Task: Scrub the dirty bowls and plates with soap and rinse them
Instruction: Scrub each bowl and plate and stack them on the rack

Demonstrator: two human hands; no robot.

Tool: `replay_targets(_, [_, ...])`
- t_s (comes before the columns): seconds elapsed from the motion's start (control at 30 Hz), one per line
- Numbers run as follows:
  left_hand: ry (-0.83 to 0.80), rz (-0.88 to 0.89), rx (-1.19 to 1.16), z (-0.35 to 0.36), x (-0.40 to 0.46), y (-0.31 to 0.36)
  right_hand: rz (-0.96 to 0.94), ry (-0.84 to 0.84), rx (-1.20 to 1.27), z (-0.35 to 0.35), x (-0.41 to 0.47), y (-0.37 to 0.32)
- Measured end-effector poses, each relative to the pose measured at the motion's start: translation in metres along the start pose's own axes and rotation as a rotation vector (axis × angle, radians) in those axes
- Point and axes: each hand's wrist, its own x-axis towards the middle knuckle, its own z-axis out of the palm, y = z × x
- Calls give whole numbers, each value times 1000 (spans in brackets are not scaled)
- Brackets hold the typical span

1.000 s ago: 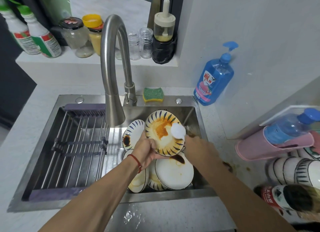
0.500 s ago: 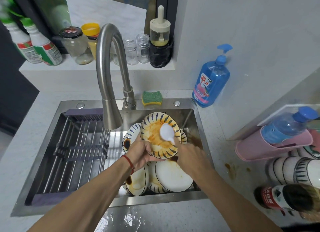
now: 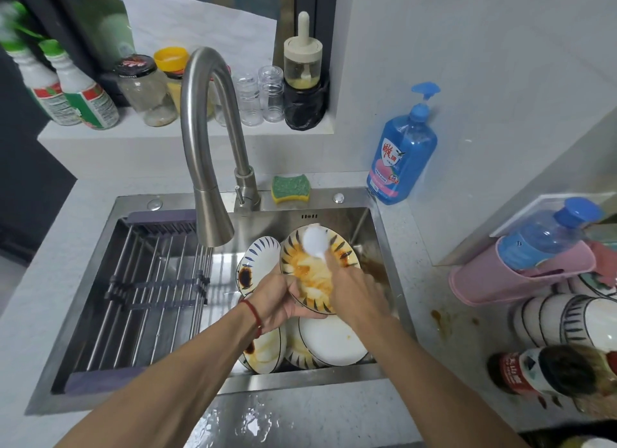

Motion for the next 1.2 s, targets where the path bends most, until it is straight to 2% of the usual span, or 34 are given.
replay_targets(0.07, [-19, -3, -7, 0, 1, -1, 133, 11, -89, -3, 6, 5])
replay_targets(0.13, [-24, -5, -15, 5, 3, -1, 150, 4, -36, -3, 4, -8])
replay_targets(0.27, [-4, 25, -33, 9, 4, 1, -96, -63, 149, -2, 1, -17])
replay_targets(0.43, [-124, -7, -60, 7, 0, 3, 30, 19, -44, -14, 13, 15])
replay_targets(0.53, [-142, -18, -88, 9, 4, 6, -111, -63, 96, -13, 6, 1])
replay_targets(0.63, [-184, -11, -174, 2, 3, 12, -228, -159, 88, -16, 3, 5])
replay_targets(0.77, [-82, 27, -331, -6, 4, 13, -285, -281, 11, -27, -3, 27])
replay_targets(0.87, [-11, 50, -266, -8, 5, 12, -309, -348, -138, -33, -12, 52])
replay_targets(1.03, [92, 106, -103, 5, 5, 15, -151, -198, -197, -32, -1, 61])
replay_targets(1.13, [130, 137, -53, 4, 5, 21, -204, -257, -182, -20, -18, 51])
replay_targets(1.2, [122, 131, 2, 5, 1, 21, -171, -233, -227, -20, -14, 53])
